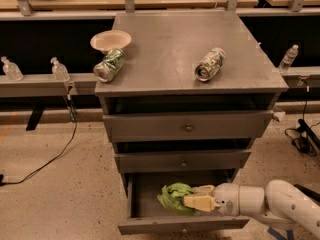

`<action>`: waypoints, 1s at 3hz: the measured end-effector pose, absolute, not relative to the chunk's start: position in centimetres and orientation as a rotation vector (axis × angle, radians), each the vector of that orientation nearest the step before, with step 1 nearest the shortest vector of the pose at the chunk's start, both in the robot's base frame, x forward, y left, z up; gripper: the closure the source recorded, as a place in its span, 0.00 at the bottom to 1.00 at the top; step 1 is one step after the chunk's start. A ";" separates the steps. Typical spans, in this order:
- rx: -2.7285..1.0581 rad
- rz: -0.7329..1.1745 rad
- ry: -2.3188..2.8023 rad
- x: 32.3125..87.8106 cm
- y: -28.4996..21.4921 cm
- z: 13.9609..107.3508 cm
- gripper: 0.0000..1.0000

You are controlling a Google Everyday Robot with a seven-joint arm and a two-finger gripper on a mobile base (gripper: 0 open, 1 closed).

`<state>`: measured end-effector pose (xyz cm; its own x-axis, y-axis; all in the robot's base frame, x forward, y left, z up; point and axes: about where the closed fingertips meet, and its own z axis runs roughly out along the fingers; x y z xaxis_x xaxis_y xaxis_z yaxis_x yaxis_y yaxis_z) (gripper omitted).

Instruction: Place green rice chip bag into bottom drawer

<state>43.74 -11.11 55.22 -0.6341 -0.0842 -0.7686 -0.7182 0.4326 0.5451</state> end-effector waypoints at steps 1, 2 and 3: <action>-0.630 1.126 2.021 45.5 -12.3 53.7 1.00; -0.620 1.007 2.014 48.2 -14.7 50.1 1.00; -0.627 0.913 1.998 51.4 -17.8 45.6 1.00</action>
Offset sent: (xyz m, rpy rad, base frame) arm 0.1099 -0.0971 -0.1168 -0.1797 -0.2441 -0.2404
